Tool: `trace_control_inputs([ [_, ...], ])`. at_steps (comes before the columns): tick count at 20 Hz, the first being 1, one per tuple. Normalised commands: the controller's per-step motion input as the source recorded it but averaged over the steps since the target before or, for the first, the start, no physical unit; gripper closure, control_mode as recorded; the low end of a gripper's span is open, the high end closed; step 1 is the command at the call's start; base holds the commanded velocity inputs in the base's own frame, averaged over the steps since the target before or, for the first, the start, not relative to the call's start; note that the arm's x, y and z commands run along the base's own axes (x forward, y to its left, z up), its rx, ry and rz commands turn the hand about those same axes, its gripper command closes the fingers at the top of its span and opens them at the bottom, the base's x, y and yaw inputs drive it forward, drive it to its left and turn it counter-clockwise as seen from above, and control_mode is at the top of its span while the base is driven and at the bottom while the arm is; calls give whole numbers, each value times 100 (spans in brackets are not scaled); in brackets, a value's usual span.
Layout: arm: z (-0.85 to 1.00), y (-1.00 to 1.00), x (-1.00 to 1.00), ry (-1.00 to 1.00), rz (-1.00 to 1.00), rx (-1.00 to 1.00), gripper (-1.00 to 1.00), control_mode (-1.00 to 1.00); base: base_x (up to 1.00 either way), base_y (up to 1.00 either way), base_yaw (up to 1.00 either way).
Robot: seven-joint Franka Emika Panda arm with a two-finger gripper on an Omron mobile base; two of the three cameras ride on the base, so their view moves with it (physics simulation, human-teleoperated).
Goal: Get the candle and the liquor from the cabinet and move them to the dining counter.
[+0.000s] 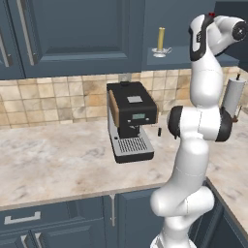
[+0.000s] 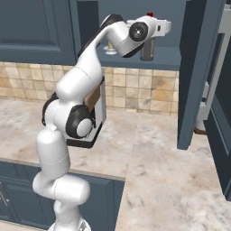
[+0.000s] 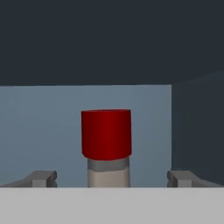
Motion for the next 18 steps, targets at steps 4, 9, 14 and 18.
trace_control_inputs([
  [4, -1, 0, 3, 1, 1, 0, 100, -100, 0, 0, 0],
  [9, 0, 0, 0, 0, 0, 0, 100, -100, 0, 0, 0],
  [14, 0, 0, 0, 0, 0, 0, 100, -100, 0, 0, 0],
  [18, 0, 0, 0, 0, 0, 0, 100, -100, 0, 0, 0],
])
